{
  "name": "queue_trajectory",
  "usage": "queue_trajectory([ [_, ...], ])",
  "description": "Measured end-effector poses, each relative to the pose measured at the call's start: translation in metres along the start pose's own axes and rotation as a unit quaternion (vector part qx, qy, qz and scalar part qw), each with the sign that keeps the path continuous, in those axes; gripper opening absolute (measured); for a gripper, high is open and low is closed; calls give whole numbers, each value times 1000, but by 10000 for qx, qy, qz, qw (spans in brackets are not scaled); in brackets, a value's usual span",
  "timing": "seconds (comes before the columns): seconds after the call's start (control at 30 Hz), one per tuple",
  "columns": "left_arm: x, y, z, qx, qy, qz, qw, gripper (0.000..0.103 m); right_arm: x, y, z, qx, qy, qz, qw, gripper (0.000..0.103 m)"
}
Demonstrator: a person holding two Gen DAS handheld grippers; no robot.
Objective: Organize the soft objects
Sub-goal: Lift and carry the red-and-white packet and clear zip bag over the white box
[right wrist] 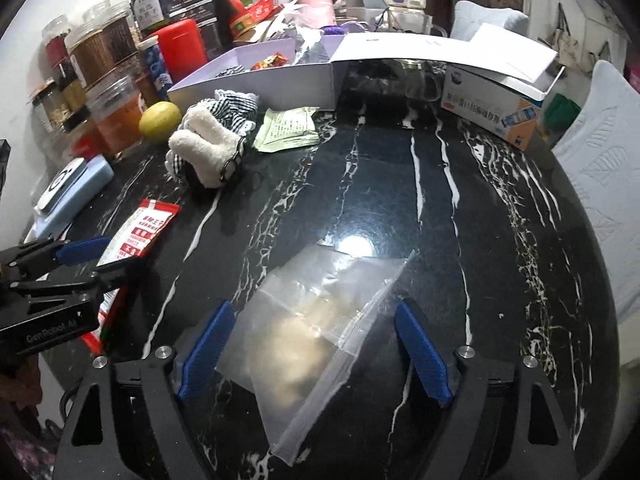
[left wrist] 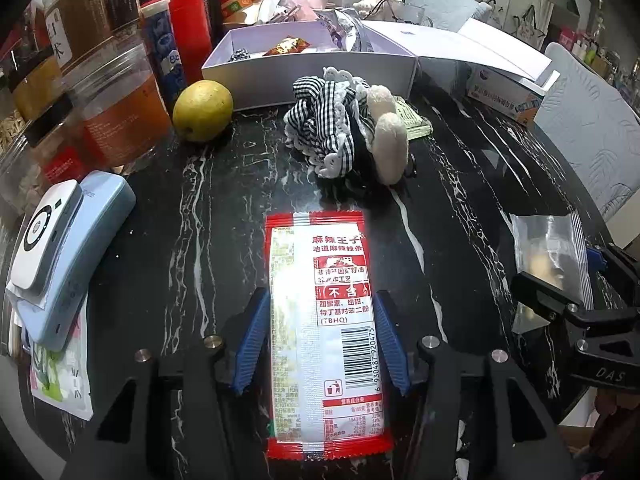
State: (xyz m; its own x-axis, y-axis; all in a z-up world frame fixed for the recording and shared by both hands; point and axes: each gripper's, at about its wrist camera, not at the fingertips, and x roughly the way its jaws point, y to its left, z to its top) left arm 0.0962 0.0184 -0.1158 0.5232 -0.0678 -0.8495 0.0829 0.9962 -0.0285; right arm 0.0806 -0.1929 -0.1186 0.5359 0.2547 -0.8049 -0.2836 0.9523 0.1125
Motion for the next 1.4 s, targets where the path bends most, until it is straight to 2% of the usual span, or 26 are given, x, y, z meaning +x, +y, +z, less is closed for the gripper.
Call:
queue_trajectory([
  [0.03,0,0,0,18,0,-2,10000,51,0,0,0,34,-19,14,10000,83],
  [0.07,0,0,0,25,1,-12,10000,51,-1,-2,0,114,-77,2,9999,67],
  [0.1,-1,0,0,26,-6,-32,10000,51,-3,-2,0,144,-107,-50,9998,56],
  [0.13,-1,0,0,12,-11,-52,10000,51,-3,-2,0,132,-83,-95,9998,55],
  [0.17,-2,1,-1,-2,-18,-78,10000,51,-3,-2,0,117,-82,-100,9998,51],
  [0.37,-6,3,-3,-57,-58,-284,9996,48,-5,-3,-2,189,-124,54,9997,48],
  [0.53,-16,7,-3,-178,-182,-379,9990,48,-7,-2,-6,538,-26,839,9950,47],
  [0.67,-25,10,-4,-246,-300,-486,9981,48,-10,9,-11,372,-42,645,9972,47],
  [0.9,-40,7,-2,-185,-517,-667,9963,48,-23,12,-17,429,-152,684,9966,47],
  [1.13,-58,7,4,-1,-745,-696,9948,48,-34,15,-18,442,-274,805,9954,47],
  [1.4,-67,4,24,130,-911,-907,9916,48,-41,24,0,263,-460,960,9940,47],
])
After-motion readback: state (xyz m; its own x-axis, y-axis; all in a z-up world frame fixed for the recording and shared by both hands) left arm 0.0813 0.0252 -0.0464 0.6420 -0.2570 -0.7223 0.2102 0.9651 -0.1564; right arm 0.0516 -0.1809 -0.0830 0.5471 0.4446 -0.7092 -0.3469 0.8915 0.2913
